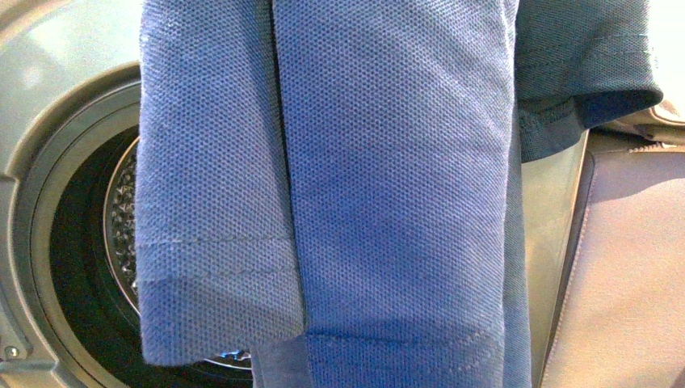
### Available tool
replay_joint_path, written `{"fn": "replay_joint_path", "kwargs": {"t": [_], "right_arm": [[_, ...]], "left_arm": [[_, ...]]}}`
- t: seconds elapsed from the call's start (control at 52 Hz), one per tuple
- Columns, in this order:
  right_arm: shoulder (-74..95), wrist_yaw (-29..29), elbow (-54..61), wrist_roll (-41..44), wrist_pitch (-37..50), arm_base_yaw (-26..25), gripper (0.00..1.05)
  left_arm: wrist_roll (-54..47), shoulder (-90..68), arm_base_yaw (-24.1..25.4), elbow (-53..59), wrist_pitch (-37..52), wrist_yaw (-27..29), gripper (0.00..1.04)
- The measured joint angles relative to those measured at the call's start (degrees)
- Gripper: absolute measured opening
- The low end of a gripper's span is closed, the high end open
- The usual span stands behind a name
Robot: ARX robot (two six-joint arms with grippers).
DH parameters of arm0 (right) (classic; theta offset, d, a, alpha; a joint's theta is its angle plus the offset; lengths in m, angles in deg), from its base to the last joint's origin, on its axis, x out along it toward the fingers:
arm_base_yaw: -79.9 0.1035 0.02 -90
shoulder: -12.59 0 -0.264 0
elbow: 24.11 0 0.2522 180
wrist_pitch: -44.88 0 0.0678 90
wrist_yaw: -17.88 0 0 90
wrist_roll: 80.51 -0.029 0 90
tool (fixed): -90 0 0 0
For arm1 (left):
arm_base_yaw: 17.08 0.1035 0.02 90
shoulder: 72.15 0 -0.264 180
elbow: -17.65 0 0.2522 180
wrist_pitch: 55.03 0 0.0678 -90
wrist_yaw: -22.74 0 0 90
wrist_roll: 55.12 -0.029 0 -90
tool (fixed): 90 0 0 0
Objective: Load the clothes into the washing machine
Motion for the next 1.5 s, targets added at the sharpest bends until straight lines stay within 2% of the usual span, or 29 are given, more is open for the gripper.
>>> {"fn": "replay_joint_path", "kwargs": {"t": [0.173,0.308,0.75,0.885,1.078,1.212,1.347,1.501], "right_arm": [[0.0,0.0,0.0,0.0,0.0,0.0,0.04],[0.0,0.0,0.0,0.0,0.0,0.0,0.04],[0.0,0.0,0.0,0.0,0.0,0.0,0.04],[0.0,0.0,0.0,0.0,0.0,0.0,0.04],[0.0,0.0,0.0,0.0,0.0,0.0,0.04],[0.0,0.0,0.0,0.0,0.0,0.0,0.04],[0.0,0.0,0.0,0.0,0.0,0.0,0.04],[0.0,0.0,0.0,0.0,0.0,0.0,0.04]], "left_arm": [[0.5,-10.3,-1.0,-5.1,8.2,-6.1,0.98],[1.4,-17.2,-3.1,-8.7,10.9,-6.5,0.98],[-1.4,-23.4,-11.6,-19.9,7.0,-3.5,0.98],[-1.6,-24.7,-13.3,-22.6,5.8,-4.5,0.98],[0.1,-25.9,-15.3,-25.4,7.6,-9.1,0.98],[1.9,-26.1,-15.3,-25.6,10.6,-13.0,0.98],[3.2,-25.1,-12.5,-24.0,13.7,-18.1,0.98],[4.1,-24.1,-9.3,-22.9,15.1,-21.2,0.98]]}}
